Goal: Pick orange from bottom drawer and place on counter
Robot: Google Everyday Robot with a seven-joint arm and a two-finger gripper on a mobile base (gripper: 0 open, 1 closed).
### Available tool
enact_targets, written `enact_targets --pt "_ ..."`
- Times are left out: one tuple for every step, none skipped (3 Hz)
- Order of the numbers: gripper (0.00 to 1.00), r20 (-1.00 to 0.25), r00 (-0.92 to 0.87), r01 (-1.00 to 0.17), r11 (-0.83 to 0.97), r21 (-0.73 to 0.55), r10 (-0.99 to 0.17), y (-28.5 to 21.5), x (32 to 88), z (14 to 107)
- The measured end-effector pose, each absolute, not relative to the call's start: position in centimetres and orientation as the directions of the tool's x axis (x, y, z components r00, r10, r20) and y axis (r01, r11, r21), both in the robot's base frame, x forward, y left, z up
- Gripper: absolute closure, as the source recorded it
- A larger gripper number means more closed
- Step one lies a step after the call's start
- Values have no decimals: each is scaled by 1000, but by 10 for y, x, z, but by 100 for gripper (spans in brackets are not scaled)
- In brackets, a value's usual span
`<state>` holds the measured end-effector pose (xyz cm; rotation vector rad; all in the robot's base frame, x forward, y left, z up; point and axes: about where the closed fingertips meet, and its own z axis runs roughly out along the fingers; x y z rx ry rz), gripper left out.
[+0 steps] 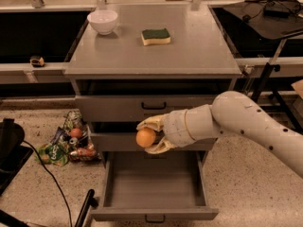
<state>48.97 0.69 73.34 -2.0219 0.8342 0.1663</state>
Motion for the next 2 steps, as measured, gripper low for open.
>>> enact_targets --pt "100 -407 746 -616 -317 -721 -527 2 517 785" --pt "100 -440 704 -621 -182 -762 -558 -18 565 847"
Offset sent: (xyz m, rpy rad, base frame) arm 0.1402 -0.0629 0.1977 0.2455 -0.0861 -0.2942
